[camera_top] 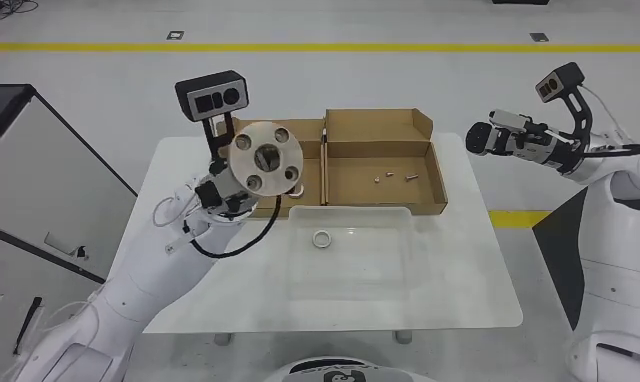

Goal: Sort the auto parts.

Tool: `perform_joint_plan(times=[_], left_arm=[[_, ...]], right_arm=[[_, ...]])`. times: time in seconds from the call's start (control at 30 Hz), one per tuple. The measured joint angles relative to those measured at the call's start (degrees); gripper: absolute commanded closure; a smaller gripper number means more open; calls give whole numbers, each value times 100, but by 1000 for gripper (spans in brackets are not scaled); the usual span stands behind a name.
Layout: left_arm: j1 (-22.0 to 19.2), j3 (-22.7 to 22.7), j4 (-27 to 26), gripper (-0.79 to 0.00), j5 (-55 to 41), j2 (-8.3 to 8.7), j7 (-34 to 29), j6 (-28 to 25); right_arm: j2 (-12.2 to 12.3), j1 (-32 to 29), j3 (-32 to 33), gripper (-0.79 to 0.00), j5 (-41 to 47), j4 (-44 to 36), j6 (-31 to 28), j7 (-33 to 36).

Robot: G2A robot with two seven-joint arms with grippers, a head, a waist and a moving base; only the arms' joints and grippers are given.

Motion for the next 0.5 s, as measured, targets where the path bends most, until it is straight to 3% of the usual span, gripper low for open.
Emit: perform_joint_plan(times=[0.33,0.5], left_arm=[[300,-659,-239,0,-1294,-399,-817,811],[504,-1113,-18,0,-1094,-640,-1308,1304]], right_arm=[[0,0,0,-785,0,0,0,0],[0,0,0,-785,0,0,0,0]])
